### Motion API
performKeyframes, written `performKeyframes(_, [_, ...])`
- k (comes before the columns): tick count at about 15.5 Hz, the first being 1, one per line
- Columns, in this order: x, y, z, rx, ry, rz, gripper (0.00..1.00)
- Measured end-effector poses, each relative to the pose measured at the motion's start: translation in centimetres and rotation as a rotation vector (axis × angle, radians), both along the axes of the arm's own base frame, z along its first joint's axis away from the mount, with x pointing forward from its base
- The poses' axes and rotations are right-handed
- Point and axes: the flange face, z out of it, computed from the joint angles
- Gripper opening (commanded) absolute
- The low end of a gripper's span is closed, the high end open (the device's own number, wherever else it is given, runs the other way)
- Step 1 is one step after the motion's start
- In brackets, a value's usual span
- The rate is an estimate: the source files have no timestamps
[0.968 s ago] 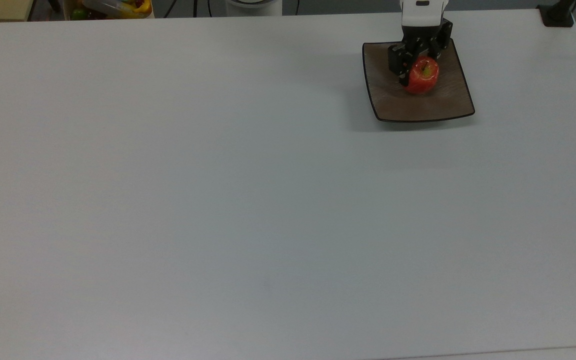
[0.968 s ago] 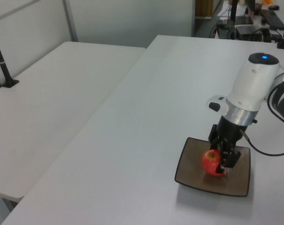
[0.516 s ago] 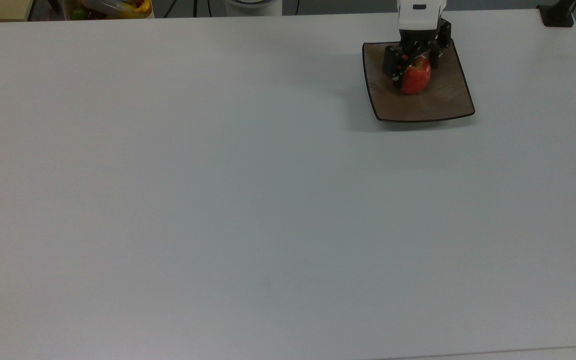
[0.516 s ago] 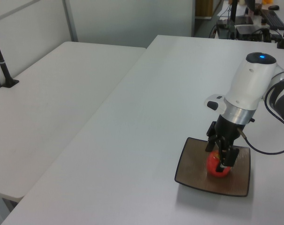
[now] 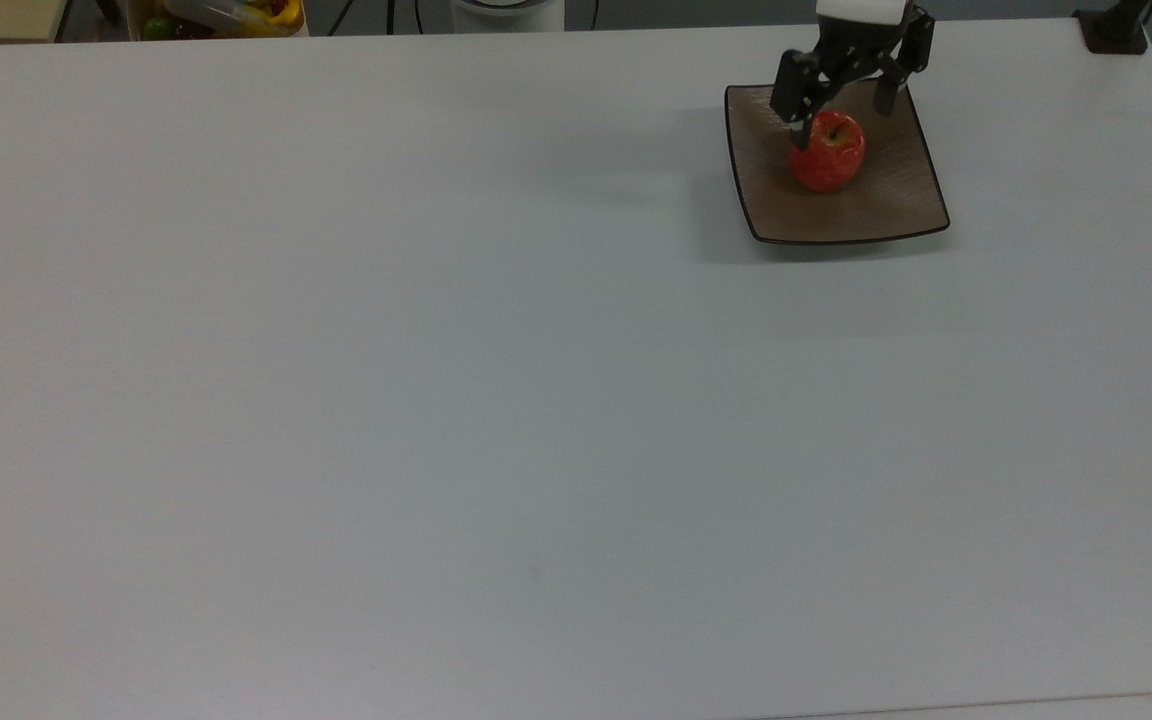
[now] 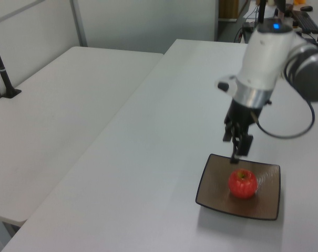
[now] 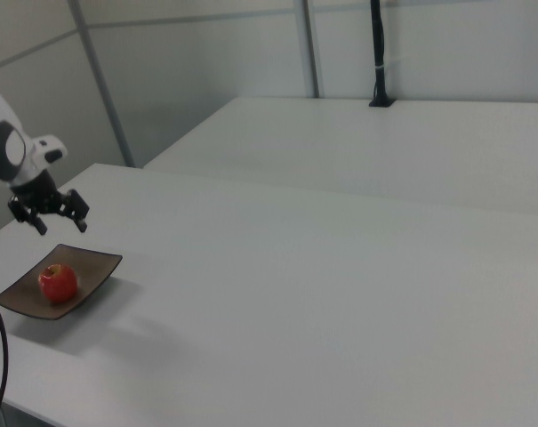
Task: Apples placed on a ceramic plate
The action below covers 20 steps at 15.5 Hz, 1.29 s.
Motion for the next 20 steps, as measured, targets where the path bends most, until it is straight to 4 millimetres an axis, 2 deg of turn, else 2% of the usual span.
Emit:
performKeyframes(3, [1.5,-2.0,5.3,-0.043,0.034,-0.082,1.0])
performKeyframes(6, [2.6,-5.2,10.3,-0.08,0.061,-0.164,1.0])
performKeyframes(8, [3.7,-8.5,12.9,-0.075,0.056,-0.236,1.0])
performKeyframes(11, [5.3,-14.8,15.8,-0.009,0.07,-0.371,1.0])
performKeyframes(13, [6.1,-19.2,17.1,0.021,0.084,-0.454,1.0])
performKeyframes(15, [6.9,-22.6,17.5,0.03,0.089,-0.516,1.0])
performKeyframes(17, [7.5,-24.9,17.4,0.035,0.093,-0.558,1.0])
performKeyframes(20, [8.0,-27.0,17.3,0.031,0.092,-0.561,1.0])
